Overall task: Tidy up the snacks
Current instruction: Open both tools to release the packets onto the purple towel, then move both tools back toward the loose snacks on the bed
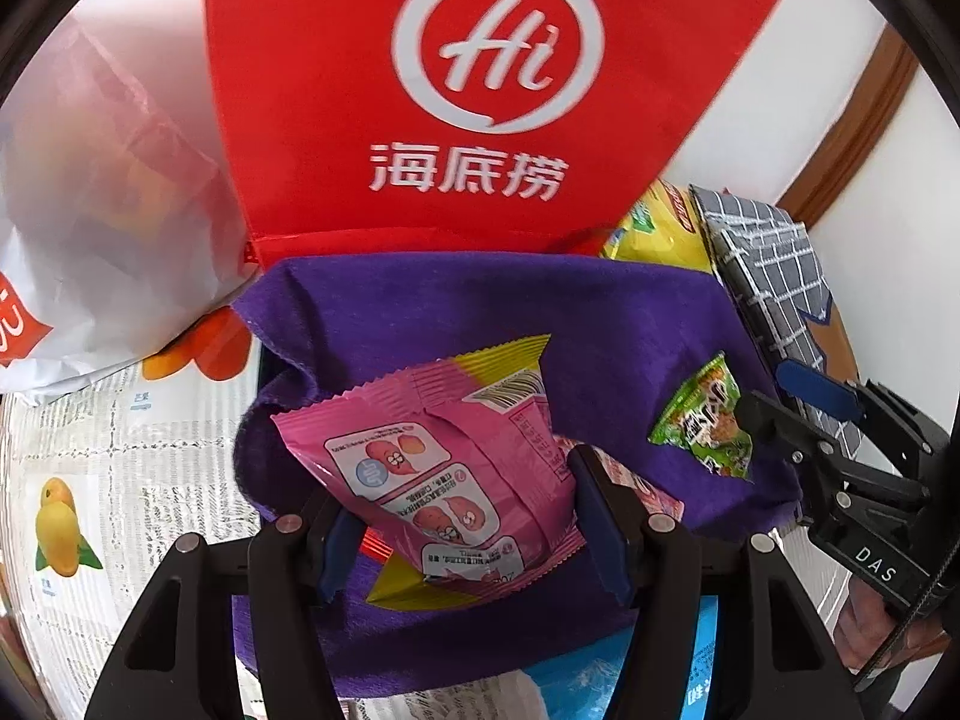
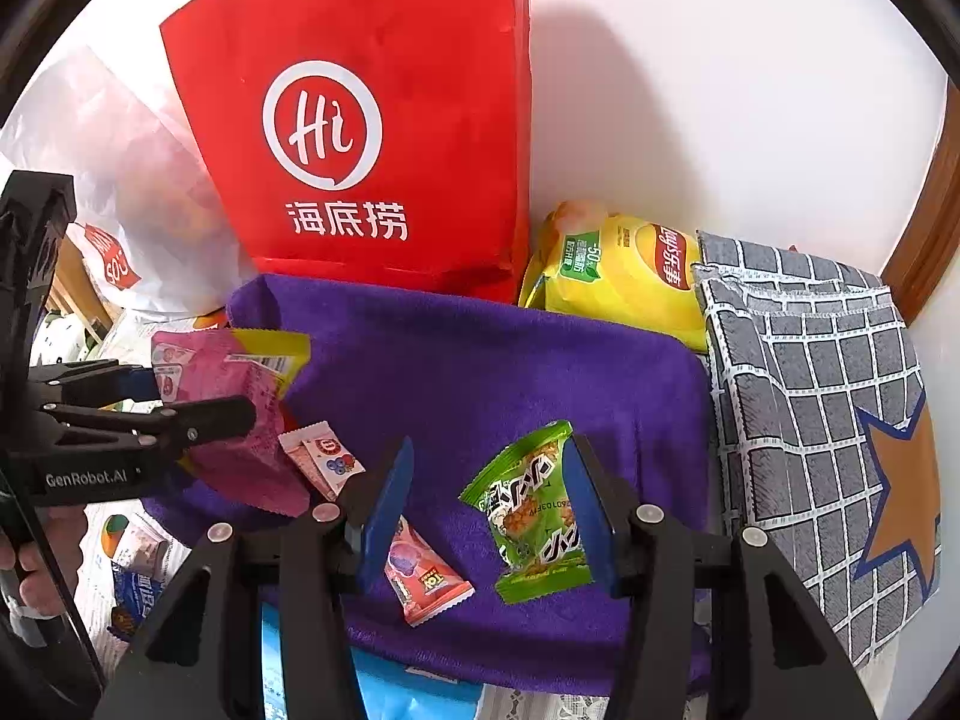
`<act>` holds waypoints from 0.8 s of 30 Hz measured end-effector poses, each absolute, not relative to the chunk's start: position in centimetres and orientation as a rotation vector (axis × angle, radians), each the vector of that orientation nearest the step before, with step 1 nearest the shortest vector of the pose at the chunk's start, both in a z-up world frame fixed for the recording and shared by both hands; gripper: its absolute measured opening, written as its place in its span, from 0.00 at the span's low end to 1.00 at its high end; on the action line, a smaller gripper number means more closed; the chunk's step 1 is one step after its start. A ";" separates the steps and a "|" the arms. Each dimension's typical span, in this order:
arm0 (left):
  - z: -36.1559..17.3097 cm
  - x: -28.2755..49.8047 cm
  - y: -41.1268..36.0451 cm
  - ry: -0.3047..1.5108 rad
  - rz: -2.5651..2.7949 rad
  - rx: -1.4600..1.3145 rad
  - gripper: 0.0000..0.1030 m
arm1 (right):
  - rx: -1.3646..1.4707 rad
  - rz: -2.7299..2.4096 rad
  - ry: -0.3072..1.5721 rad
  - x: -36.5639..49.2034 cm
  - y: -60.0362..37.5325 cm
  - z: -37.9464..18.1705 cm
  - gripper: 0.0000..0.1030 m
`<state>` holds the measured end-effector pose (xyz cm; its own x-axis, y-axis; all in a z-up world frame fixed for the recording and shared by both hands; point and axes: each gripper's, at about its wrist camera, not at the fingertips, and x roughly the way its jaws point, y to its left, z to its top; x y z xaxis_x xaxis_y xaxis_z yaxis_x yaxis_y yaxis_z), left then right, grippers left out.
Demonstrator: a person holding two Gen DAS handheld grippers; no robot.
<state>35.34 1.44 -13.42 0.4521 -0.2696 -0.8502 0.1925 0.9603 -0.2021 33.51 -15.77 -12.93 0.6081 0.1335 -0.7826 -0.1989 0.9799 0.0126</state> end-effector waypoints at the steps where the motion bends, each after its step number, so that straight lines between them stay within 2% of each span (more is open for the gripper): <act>1: -13.4 35.3 1.2 1.068 -0.290 -0.073 0.60 | -0.077 0.191 0.899 33.5 -15.8 -12.9 0.51; 4: -13.3 35.1 0.9 1.074 -0.282 -0.052 0.61 | -0.055 0.195 0.909 33.7 -15.8 -12.9 0.52; 7: -13.1 35.1 1.1 1.087 -0.270 -0.061 0.68 | -0.044 0.198 0.916 33.6 -15.7 -12.6 0.52; 9: -12.4 34.8 1.5 1.078 -0.263 -0.080 0.70 | -0.048 0.196 0.910 33.3 -15.6 -12.3 0.52; 14: -9.8 33.3 1.6 1.004 -0.275 -0.061 0.79 | -0.037 0.189 0.887 32.1 -15.6 -10.8 0.52; 19: -7.7 31.7 1.4 0.958 -0.281 -0.058 0.80 | -0.068 0.158 0.867 29.3 -16.0 -9.7 0.60; 24: -5.9 29.8 0.4 0.919 -0.284 -0.036 0.80 | -0.075 0.132 0.885 26.2 -17.0 -8.7 0.60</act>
